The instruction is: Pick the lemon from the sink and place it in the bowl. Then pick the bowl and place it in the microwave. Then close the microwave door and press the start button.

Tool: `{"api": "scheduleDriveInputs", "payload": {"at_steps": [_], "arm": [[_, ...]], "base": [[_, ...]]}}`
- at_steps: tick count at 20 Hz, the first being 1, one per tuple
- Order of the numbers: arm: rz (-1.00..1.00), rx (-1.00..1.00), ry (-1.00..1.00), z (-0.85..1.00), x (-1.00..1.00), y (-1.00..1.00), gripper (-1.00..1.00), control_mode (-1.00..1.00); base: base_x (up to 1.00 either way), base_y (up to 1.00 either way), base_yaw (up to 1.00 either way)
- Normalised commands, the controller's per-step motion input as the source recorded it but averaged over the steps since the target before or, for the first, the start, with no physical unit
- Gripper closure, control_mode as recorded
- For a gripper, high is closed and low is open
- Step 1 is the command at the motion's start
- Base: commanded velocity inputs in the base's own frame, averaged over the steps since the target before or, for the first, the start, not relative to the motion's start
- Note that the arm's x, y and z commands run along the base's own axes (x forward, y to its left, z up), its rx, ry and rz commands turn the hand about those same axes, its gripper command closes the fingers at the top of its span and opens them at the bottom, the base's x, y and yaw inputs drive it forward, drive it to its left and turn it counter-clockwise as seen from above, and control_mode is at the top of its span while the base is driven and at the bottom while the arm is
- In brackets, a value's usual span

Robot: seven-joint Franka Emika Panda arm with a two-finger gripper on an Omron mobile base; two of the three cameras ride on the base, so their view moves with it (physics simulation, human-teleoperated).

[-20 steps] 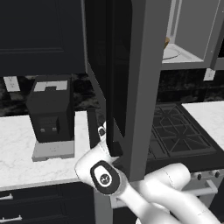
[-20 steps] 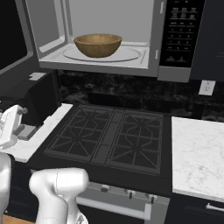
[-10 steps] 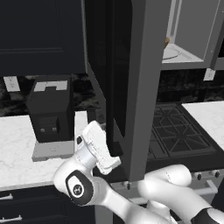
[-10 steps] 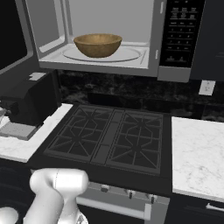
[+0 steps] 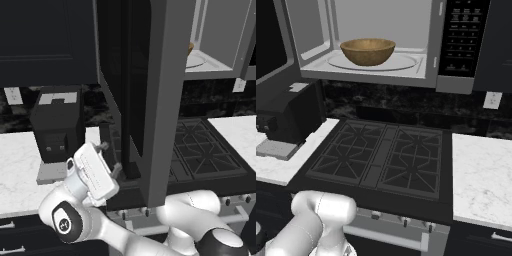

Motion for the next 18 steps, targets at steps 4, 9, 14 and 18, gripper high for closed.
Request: {"api": "scheduleDriveInputs", "payload": {"at_steps": [4, 9, 14, 18], "arm": [[-0.06, 0.00, 0.00, 0.37, 0.00, 0.05, -1.00, -1.00], [-0.10, 0.00, 0.00, 0.43, 0.00, 0.00, -1.00, -1.00], [-0.13, 0.00, 0.00, 0.46, -0.14, -0.13, -1.00, -1.00], [-0.09, 0.00, 0.00, 0.42, -0.40, -0.39, -1.00, -1.00]], "base": [[0.00, 0.00, 0.00], [0.00, 0.00, 0.00], [0.00, 0.00, 0.00], [0.00, 0.00, 0.00]]}}
